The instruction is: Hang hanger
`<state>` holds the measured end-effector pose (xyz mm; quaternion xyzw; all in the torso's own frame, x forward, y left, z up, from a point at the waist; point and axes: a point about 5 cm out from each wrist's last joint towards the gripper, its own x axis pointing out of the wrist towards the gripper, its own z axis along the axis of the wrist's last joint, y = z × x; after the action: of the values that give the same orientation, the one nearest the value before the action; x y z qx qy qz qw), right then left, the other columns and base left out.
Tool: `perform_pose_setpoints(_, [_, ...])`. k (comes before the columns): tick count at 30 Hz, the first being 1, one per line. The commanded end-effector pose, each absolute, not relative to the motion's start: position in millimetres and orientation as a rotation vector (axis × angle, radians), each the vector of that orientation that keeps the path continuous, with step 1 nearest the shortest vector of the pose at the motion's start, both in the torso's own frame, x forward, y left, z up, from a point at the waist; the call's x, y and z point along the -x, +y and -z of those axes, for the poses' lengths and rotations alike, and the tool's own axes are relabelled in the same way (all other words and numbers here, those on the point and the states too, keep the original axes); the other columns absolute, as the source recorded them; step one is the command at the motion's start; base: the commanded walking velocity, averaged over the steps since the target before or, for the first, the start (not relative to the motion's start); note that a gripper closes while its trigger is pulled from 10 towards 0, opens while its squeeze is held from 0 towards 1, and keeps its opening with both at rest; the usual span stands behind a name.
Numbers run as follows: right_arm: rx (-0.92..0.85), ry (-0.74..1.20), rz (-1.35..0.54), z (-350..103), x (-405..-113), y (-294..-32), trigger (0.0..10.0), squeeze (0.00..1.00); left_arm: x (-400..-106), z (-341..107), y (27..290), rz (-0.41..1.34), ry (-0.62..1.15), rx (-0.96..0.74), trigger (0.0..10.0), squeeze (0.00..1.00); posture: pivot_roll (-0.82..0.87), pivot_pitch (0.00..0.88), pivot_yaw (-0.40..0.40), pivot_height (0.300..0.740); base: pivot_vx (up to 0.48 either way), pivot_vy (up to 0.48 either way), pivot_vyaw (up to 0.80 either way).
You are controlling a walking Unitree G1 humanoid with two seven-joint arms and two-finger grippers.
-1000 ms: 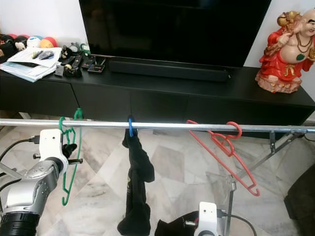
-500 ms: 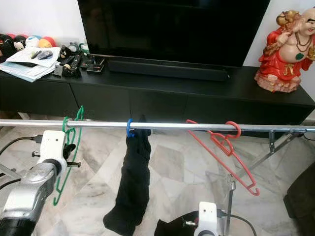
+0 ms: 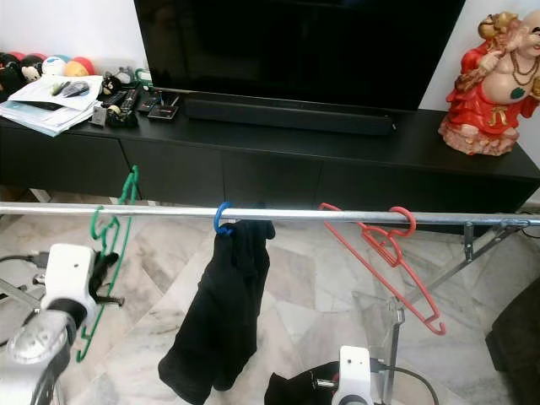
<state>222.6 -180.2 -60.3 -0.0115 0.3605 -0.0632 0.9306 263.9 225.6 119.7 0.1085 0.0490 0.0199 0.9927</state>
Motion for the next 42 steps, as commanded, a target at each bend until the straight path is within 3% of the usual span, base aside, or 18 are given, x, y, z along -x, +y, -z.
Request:
perform_pose_setpoints(1, [0.030,0.741,0.128,61,-220,-181,10.0,0.00,-258,-108,228,-0.025,0.120,-0.252,5.5,0.00,0.09,0.100,-0.042,0.740,0.000,0.000,0.00])
perform_pose_setpoints(2, [0.030,0.742,0.127,61,-220,-181,10.0,0.00,-256,-104,230,-0.029,0.132,-0.258,5.5,0.00,0.09,0.098,-0.041,0.740,0.000,0.000,0.00])
perform_pose_setpoints(3, [0.031,0.742,0.127,61,-220,-181,10.0,0.00,-255,-100,232,-0.035,0.149,-0.258,10.0,0.00,0.09,0.098,-0.041,0.740,0.000,0.000,0.00])
perform_pose_setpoints(11, [0.031,0.747,0.127,62,-220,-180,10.0,0.00,-234,-38,244,-0.054,0.373,-0.260,10.0,0.00,0.10,0.084,-0.035,0.740,0.000,0.000,0.00])
perform_pose_setpoints(18, [0.034,0.769,0.126,66,-214,-180,10.0,0.00,-210,32,244,-0.081,0.670,-0.255,10.0,0.00,0.09,0.057,-0.029,0.740,0.000,0.000,0.00])
perform_pose_setpoints(25, [0.037,0.798,0.141,70,-206,-183,10.0,0.00,-168,75,240,-0.122,0.932,-0.229,10.0,0.00,0.06,0.043,-0.022,0.740,0.000,0.000,0.00])
perform_pose_setpoints(32, [0.017,0.818,0.178,73,-199,-188,10.0,0.00,-163,82,235,-0.122,0.963,-0.216,10.0,0.00,0.06,0.032,-0.021,0.740,0.000,0.000,0.00])
perform_pose_setpoints(42, [0.010,0.851,0.179,79,-190,-187,10.0,0.00,-156,87,230,-0.082,0.989,-0.248,10.0,0.00,0.07,0.011,-0.013,0.740,0.000,0.331,0.00])
